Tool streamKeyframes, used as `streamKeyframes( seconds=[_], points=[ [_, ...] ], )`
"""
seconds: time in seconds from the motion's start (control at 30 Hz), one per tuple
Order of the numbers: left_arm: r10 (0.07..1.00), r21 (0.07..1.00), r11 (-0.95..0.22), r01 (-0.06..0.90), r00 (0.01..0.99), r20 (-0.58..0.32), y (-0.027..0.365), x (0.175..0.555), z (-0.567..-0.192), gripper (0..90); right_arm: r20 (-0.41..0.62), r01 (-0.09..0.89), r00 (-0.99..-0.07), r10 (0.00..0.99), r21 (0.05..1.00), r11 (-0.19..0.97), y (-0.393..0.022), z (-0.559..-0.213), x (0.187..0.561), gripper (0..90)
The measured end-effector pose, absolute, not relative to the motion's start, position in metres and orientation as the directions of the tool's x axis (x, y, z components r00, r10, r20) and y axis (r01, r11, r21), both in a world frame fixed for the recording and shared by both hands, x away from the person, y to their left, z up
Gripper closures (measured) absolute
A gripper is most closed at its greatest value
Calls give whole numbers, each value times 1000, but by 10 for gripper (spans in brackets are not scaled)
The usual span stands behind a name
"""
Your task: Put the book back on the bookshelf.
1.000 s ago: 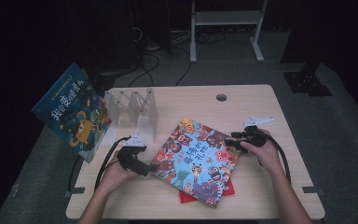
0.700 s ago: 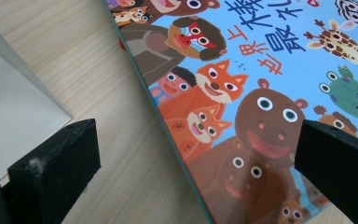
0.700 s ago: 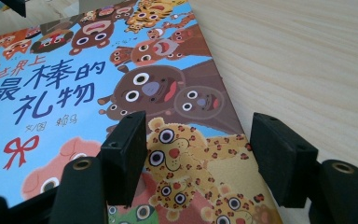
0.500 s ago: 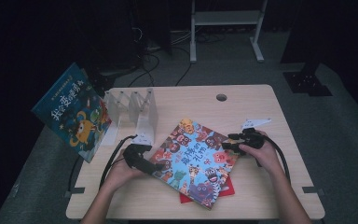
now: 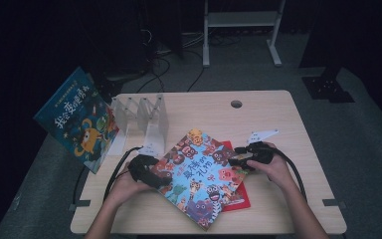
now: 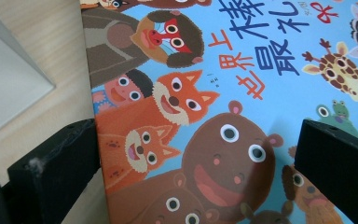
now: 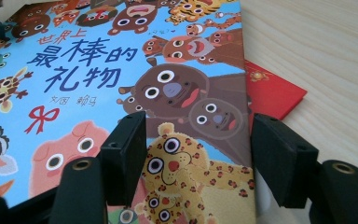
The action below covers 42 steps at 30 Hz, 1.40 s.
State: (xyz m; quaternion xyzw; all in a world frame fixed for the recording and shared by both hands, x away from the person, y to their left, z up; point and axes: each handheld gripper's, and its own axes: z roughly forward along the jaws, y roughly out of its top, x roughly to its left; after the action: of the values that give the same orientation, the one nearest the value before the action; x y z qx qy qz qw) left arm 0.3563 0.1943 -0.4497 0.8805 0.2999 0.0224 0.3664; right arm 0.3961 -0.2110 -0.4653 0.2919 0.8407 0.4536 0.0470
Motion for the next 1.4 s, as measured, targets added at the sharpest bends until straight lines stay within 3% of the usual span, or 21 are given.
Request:
streamKeyframes(
  seconds=[0.73, 1.0, 1.13, 1.2, 1.4],
  points=[
    [518, 614, -606, 506, 837, -178, 175, 383, -449, 0, 187, 447, -828, 529, 789, 422, -210, -465, 395, 369],
    [517, 611, -605, 510, 836, -186, 176, 383, -449, 0, 121, 445, -773, 623, 803, 396, -223, -448, 375, 480],
    [518, 611, -605, 510, 835, -184, 176, 383, -449, 0, 104, 446, -757, 645, 804, 393, -229, -441, 355, 586],
    [520, 610, -605, 512, 834, -184, 176, 383, -449, 0, 110, 446, -763, 638, 803, 396, -229, -440, 336, 691],
    [527, 619, -590, 518, 828, -192, 176, 382, -450, 0, 121, 448, -781, 613, 792, 414, -222, -444, 308, 816]
  ],
)
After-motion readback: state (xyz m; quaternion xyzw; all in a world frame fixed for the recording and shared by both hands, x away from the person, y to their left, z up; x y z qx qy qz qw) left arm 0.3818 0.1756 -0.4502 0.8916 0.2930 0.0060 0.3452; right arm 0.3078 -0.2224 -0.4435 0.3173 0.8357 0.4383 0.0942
